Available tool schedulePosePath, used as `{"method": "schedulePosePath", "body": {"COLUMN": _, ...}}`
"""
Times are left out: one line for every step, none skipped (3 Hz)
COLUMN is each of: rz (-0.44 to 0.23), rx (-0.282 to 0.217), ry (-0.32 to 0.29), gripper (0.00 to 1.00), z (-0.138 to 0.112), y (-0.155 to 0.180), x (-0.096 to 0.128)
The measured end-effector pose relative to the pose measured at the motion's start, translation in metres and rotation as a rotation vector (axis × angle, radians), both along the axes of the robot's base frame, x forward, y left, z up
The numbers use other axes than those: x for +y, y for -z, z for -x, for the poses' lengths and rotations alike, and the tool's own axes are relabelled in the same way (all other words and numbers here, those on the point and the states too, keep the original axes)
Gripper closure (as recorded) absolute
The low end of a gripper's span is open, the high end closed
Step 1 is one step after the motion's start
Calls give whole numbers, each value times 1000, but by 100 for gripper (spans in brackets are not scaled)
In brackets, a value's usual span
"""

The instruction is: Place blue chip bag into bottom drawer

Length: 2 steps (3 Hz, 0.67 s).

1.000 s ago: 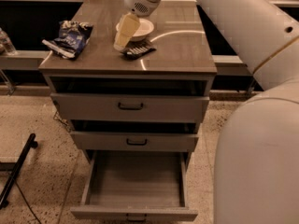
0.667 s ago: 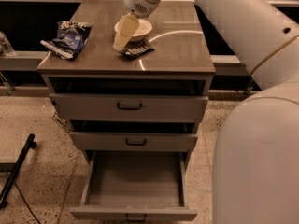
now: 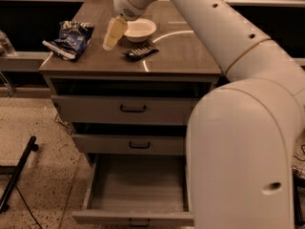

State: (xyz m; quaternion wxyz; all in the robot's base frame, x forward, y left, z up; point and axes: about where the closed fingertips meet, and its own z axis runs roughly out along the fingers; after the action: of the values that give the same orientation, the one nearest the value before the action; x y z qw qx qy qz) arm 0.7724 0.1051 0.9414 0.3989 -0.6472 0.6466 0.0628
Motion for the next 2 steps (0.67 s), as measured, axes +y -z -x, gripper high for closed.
{"method": "schedulePosePath", "body": {"rz": -40, "rx": -19, "ry": 0, "gripper": 0, "z": -25, "y": 2, "x": 21}}
{"method": "schedulePosePath", "body": {"rz": -45, "rx": -12, "ry": 0, "gripper": 0, "z": -25, "y": 4, "x": 23}}
